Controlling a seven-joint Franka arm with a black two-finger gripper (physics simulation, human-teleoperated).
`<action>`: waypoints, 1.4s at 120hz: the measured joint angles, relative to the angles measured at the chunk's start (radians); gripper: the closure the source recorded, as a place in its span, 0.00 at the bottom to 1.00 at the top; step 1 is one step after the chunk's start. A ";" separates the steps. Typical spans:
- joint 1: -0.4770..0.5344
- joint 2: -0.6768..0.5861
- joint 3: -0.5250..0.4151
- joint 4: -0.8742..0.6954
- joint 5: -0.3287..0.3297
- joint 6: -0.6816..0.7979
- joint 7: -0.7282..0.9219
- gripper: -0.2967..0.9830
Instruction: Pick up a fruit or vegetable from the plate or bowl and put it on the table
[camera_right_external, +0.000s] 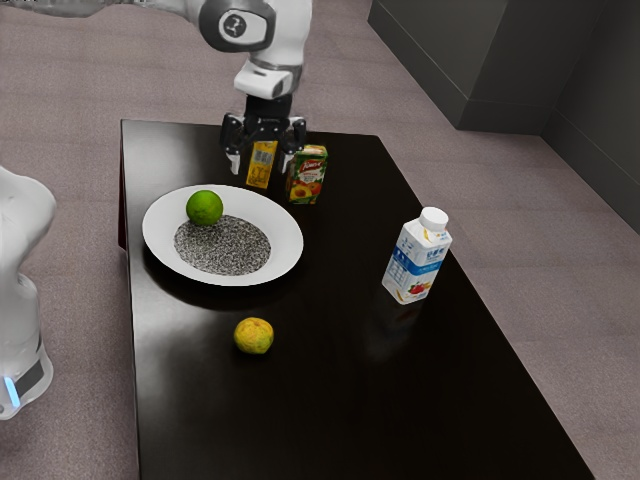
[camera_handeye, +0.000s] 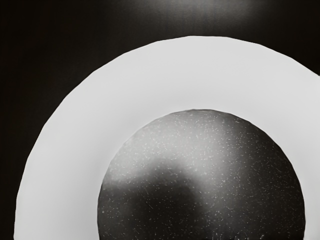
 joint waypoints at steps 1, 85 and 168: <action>0.000 -0.001 0.001 -0.005 0.006 0.004 0.004 0.24; -0.049 -0.085 0.246 -0.194 0.198 0.149 0.237 0.24; -0.004 -0.150 0.193 -0.202 0.237 0.141 0.317 0.24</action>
